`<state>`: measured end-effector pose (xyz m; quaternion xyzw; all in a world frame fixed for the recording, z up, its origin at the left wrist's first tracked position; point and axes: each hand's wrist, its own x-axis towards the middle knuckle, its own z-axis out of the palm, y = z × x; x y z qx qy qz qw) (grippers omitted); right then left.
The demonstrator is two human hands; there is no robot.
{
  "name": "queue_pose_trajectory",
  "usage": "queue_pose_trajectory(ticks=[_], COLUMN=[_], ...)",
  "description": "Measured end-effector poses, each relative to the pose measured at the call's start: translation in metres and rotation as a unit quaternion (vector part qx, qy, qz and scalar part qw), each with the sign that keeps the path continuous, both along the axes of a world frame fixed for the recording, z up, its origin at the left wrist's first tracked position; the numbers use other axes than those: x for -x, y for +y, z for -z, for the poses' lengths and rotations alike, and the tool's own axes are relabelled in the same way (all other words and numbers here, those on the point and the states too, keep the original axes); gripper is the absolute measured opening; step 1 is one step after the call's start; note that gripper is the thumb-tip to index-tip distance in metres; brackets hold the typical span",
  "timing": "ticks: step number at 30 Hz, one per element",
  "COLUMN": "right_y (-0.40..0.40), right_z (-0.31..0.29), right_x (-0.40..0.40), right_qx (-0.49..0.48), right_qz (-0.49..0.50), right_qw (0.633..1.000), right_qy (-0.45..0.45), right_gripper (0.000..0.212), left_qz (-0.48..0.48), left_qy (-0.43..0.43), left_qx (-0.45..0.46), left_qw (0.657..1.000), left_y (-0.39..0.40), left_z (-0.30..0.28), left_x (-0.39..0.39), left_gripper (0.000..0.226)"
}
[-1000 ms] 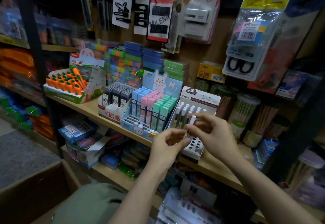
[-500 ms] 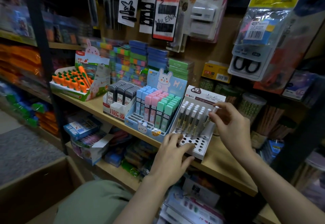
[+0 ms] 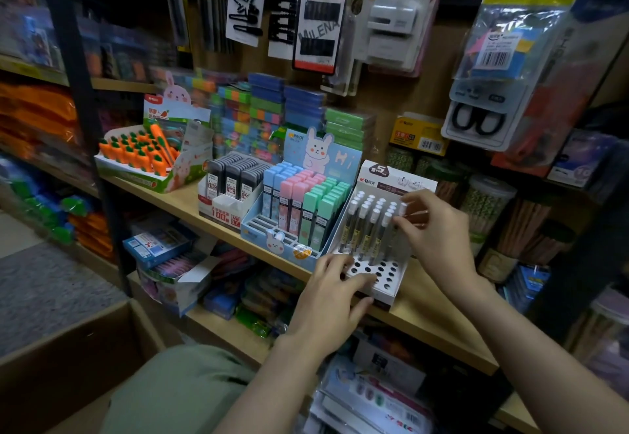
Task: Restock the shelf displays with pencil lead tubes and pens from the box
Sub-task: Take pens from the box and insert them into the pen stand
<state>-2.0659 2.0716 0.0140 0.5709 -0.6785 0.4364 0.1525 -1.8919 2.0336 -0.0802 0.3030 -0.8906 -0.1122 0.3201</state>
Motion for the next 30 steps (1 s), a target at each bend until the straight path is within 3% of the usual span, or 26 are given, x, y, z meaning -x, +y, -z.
queue_pose_trajectory(ticks=[4,11,15,18,21,24,28,30], right_y=[0.002,0.001,0.019,0.029,0.02,-0.007,-0.053,-0.073], right_z=[0.007,0.003,0.0,-0.003,-0.008,-0.011,-0.001,0.019], right_x=[0.002,0.0,-0.007,-0.032,-0.074,-0.126,-0.208,-0.25], right_qx=[0.024,-0.035,0.001,0.014,-0.049,-0.157,-0.317,-0.402], right_qz=[0.005,0.02,-0.001,-0.072,-0.164,-0.235,-0.287,-0.296], right_qw=[0.999,0.999,0.994,0.968,0.939,0.926,0.9,0.867], right_qy=[0.02,0.029,-0.11,-0.241,-0.3,-0.252,-0.086,-0.015], right_gripper=[0.02,0.018,0.032,0.017,0.013,0.01,0.005,0.007], left_qz=[0.005,0.007,0.028,0.034,0.026,-0.018,-0.137,-0.209], left_qy=[0.004,-0.017,-0.042,-0.025,0.005,0.078,0.161,0.207], left_qx=[0.005,0.001,-0.08,-0.202,-0.269,-0.333,-0.412,-0.448], left_qw=[1.0,1.0,0.996,0.978,0.963,0.94,0.886,0.845], left_y=[-0.001,-0.004,-0.008,-0.022,-0.042,-0.056,-0.057,-0.052], left_z=[0.0,0.0,-0.013,-0.043,-0.067,-0.062,-0.012,0.026], left_x=[0.0,-0.001,-0.005,-0.018,-0.056,-0.111,-0.189,-0.227], left_gripper=[0.035,0.035,0.034,0.027,0.007,0.012,0.013,0.015])
